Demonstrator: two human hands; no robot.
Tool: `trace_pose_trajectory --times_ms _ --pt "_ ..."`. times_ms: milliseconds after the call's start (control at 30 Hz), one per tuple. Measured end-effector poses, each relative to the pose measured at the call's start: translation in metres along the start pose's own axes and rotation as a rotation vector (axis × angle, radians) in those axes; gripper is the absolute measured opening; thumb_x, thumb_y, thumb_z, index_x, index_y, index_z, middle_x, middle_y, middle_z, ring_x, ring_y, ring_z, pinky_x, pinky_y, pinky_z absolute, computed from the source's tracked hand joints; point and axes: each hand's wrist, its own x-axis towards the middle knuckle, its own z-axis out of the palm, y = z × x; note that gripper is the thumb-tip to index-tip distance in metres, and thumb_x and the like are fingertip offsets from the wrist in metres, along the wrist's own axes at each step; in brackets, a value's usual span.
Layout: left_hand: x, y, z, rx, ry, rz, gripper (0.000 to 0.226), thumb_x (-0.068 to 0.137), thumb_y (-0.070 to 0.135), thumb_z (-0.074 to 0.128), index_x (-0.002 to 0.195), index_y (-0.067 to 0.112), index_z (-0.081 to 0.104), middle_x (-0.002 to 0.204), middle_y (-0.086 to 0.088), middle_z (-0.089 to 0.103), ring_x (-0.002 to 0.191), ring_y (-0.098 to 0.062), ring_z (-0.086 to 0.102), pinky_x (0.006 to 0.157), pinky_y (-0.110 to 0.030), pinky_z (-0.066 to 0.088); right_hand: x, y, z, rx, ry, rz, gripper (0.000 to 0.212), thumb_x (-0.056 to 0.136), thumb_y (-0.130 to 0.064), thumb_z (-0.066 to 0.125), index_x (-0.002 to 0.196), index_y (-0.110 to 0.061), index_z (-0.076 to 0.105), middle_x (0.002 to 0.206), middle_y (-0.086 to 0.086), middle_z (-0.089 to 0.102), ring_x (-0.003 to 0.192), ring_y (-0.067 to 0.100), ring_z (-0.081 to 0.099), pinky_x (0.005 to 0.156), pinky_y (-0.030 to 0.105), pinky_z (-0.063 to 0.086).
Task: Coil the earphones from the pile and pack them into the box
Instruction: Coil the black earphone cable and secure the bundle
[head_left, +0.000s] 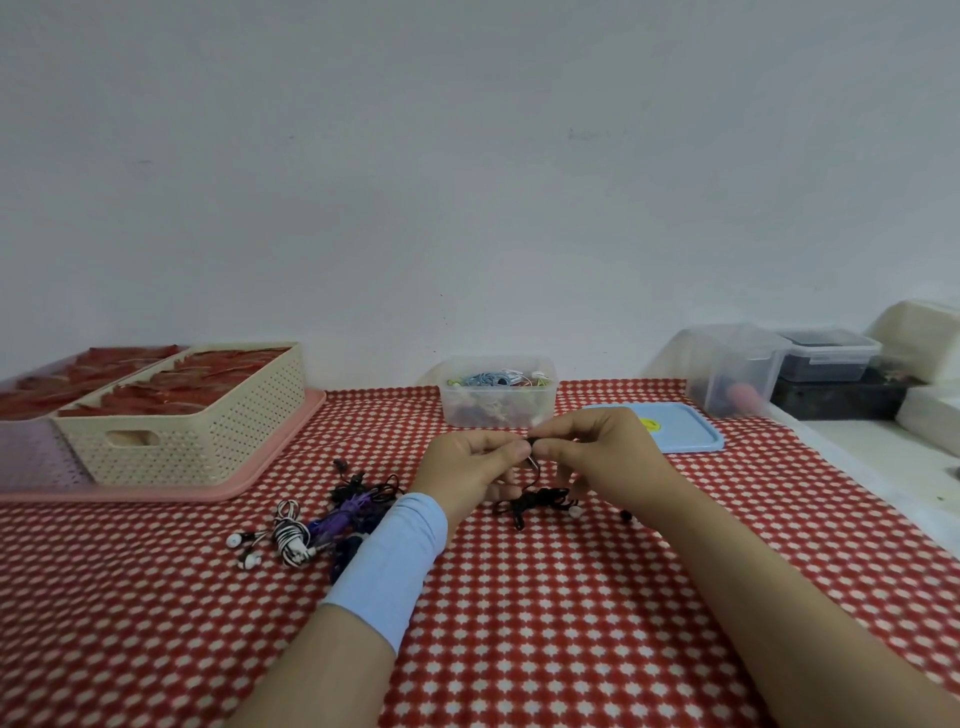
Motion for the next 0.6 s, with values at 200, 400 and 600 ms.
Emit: trace_pose_trajectory --times_ms 200,400,600 --pt "-0.0015 0.0023 0.0007 -0.062 -0.022 -0.057 0.017 0.09 0.024 0.07 0.095 0.009 0.078 0.083 -0.012 0.072 0.063 -0.013 0.062 0.068 -0.031 0.059 -0.0006 -0.0029 -0.0019 -0.006 -0.028 -0.022 0.03 0.086 0.0 0.075 0.086 -0.03 0.078 0.079 -0.003 0.077 0.056 0.015 0.063 0.049 0.025 0.054" --pt "-0.0031 0.0044 0.0012 -0.148 -0.044 -0.114 0.023 0.092 0.024 0.067 0.096 0.003 0.075 0.075 -0.003 0.071 0.063 -0.012 0.06 0.062 -0.027 0.057 -0.0002 -0.0033 -0.0001 -0.047 -0.005 -0.055 0.032 0.086 -0.002 0.075 0.084 -0.034 0.077 0.073 -0.009 0.076 0.056 0.013 0.064 0.052 0.022 0.052" --pt "-0.002 0.0024 0.0 -0.13 -0.056 -0.111 0.015 0.091 0.017 0.068 0.1 0.007 0.076 0.08 -0.003 0.071 0.064 -0.01 0.061 0.067 -0.03 0.06 0.0012 -0.0008 0.0008 -0.032 0.02 -0.054 0.025 0.084 0.0 0.077 0.083 -0.025 0.08 0.072 -0.005 0.076 0.055 0.015 0.063 0.054 0.022 0.052"
